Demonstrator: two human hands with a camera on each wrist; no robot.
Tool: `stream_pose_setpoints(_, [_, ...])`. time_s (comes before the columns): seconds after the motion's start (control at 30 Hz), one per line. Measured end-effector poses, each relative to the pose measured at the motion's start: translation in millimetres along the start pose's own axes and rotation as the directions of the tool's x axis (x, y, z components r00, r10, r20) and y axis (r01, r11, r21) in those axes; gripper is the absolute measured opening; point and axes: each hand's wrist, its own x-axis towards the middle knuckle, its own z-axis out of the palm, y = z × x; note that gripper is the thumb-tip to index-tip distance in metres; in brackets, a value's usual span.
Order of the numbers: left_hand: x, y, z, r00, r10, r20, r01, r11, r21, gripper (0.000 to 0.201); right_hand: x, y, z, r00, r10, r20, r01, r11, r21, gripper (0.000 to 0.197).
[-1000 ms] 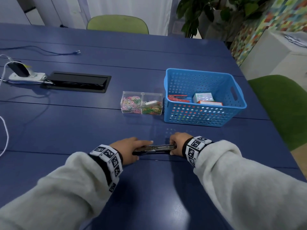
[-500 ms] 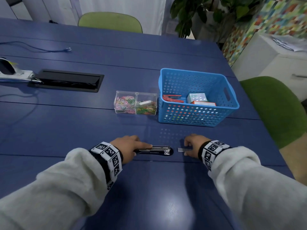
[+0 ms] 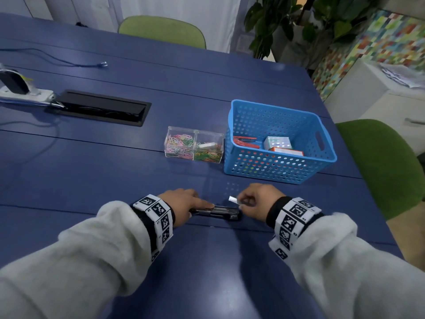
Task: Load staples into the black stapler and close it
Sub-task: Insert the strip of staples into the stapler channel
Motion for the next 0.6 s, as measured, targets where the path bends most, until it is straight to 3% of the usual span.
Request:
stream_pose_setpoints(0.23, [-1, -1, -1, 1.000, 0.008, -0.004, -0.008, 1.000, -0.021, 0.062, 4, -22, 7, 0.991, -0.023, 0.131, 0.047, 0.981, -0.187, 0.027])
stream_pose_setpoints(0.6, [-1, -3, 1, 1.000, 0.017, -0.019, -0.017, 1.000, -0.024, 0.061, 9, -29, 13, 0.987, -0.045, 0.155, 0.087, 0.956, -0.279, 0.027])
